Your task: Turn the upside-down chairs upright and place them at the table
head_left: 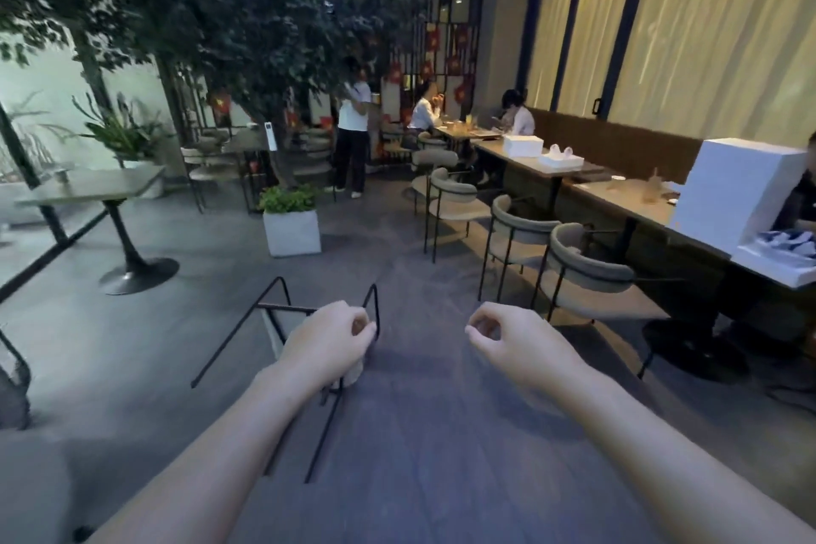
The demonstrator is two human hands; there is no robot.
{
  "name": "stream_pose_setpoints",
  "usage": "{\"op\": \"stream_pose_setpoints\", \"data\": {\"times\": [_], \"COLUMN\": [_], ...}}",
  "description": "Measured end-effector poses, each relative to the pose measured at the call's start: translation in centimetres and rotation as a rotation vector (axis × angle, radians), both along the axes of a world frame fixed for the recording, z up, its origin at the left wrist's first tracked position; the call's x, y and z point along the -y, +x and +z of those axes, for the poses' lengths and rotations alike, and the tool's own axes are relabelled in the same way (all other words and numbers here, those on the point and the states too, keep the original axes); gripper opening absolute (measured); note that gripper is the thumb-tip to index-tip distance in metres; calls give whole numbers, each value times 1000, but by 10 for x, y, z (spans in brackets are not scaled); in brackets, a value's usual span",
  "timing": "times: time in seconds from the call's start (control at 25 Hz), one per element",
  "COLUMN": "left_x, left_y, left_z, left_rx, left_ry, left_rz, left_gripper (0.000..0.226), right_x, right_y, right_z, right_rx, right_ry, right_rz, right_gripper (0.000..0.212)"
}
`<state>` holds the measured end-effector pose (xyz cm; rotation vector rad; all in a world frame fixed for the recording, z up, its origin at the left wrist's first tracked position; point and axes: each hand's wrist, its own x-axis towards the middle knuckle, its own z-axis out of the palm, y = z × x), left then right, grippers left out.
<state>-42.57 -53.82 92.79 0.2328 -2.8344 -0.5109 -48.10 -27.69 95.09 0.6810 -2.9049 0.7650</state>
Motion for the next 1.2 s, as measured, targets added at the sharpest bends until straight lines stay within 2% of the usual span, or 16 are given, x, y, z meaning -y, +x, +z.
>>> {"op": "stream_pose_setpoints", "data": {"times": [0.52, 0.76, 0.92, 1.2], "left_x": [64, 100, 158, 316], "left_y": [-448, -605, -700, -839], "left_z": [-4, 8, 25, -3], "left_rx": [-3, 3, 7, -24], "left_ry": [-28, 8, 7, 21], "left_rz": [273, 484, 623, 883], "left_gripper": [29, 26, 24, 28], "right_x": [117, 184, 272, 485], "right_y": [-503, -719, -829, -958], "right_z": [4, 26, 36, 5], "right_rx": [59, 94, 82, 33], "right_ry": [-26, -29, 31, 36], "right_rz": [309, 554, 724, 1006], "right_gripper": [21, 18, 18, 20]}}
